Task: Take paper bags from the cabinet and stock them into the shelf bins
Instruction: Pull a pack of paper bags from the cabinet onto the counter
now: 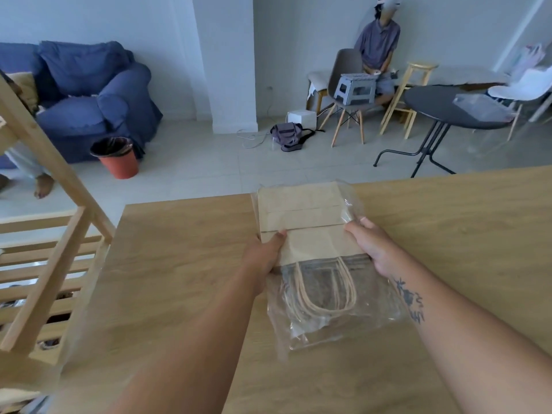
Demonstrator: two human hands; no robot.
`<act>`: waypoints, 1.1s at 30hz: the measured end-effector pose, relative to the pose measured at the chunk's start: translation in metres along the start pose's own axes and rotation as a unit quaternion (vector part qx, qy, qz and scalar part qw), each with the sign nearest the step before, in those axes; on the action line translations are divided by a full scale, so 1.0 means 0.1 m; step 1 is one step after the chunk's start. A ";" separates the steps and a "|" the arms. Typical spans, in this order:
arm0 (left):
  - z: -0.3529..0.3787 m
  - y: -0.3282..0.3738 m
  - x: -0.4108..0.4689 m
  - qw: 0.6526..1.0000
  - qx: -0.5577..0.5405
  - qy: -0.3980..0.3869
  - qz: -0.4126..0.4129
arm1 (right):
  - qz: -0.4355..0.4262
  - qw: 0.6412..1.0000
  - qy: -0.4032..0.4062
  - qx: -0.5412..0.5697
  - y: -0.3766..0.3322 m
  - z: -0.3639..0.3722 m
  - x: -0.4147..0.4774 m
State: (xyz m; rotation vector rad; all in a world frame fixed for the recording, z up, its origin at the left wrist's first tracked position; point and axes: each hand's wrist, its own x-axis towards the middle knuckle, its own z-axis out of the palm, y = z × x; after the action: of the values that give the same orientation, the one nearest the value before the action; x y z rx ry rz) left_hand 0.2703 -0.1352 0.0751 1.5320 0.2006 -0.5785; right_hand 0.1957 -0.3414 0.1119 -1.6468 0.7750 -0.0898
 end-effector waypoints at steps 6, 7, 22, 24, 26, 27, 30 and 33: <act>0.06 -0.33 -0.17 0.972 0.204 0.074 0.087 | -0.120 0.937 -0.058 -0.324 0.44 0.07 0.03; 0.07 -0.37 -0.21 0.971 0.202 0.083 0.099 | -0.142 0.925 -0.062 -0.347 0.54 0.10 0.02; 0.13 -0.81 -0.83 0.843 0.511 0.032 0.169 | -0.332 0.762 -0.157 -0.534 0.73 0.00 -0.46; 0.07 -0.88 -0.85 0.852 0.491 0.005 0.184 | -0.342 0.754 -0.153 -0.540 0.85 -0.02 -0.47; 0.02 -0.92 -0.88 0.852 0.483 0.006 0.202 | -0.355 0.752 -0.154 -0.534 0.89 -0.04 -0.51; 0.00 -0.93 -0.90 0.854 0.475 0.011 0.211 | -0.362 0.751 -0.155 -0.531 0.91 -0.06 -0.54; -0.10 -0.97 -0.95 0.863 0.443 0.031 0.242 | -0.378 0.746 -0.154 -0.527 0.99 -0.12 -0.63; -0.17 -0.97 -1.00 0.864 0.432 0.046 0.254 | -0.381 0.750 -0.135 -0.523 0.98 -0.11 -0.72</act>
State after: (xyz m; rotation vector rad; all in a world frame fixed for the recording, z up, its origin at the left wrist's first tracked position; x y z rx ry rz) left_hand 0.1438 -0.0895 0.0358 2.3715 -0.4550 -0.1494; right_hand 0.0926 -0.3147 0.0518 -2.8968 -0.2423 0.0281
